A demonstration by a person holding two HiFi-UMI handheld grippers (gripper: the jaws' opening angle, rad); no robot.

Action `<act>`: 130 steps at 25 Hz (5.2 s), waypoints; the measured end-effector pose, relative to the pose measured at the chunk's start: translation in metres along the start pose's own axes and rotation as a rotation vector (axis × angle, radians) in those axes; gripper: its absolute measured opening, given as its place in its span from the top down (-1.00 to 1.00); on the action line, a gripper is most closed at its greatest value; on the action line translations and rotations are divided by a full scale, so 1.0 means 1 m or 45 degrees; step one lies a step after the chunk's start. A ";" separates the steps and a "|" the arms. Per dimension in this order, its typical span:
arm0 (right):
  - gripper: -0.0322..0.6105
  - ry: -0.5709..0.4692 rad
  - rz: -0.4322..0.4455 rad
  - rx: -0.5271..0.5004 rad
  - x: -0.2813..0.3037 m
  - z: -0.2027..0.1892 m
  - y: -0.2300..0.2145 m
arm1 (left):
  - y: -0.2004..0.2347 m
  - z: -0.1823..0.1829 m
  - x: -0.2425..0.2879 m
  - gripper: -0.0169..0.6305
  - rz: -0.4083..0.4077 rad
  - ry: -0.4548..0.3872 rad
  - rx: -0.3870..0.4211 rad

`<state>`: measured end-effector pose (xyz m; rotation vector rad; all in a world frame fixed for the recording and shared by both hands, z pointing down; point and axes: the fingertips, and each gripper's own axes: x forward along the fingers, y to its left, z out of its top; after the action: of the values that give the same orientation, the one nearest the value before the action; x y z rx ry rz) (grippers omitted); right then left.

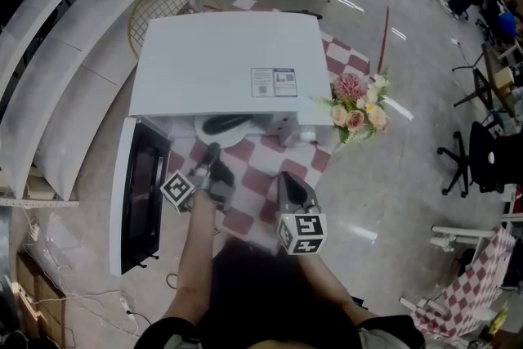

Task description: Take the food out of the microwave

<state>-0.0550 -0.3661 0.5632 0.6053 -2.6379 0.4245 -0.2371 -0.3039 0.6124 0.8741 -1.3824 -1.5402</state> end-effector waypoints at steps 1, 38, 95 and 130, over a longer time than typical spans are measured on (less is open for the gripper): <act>0.90 -0.003 -0.007 0.001 -0.001 0.000 0.000 | -0.002 -0.001 -0.001 0.89 -0.004 0.005 -0.001; 0.90 -0.086 -0.140 0.040 -0.068 -0.012 0.031 | -0.021 -0.034 -0.071 0.89 -0.004 0.148 -0.010; 0.90 -0.221 -0.190 0.008 -0.155 -0.043 0.081 | -0.058 -0.077 -0.210 0.88 -0.082 0.001 0.032; 0.90 -0.193 -0.217 0.021 -0.174 -0.053 0.087 | -0.064 -0.091 -0.221 0.88 -0.095 0.057 0.055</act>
<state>0.0644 -0.2113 0.5151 0.8920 -2.6981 0.3621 -0.0797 -0.1337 0.5261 0.9905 -1.3696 -1.5422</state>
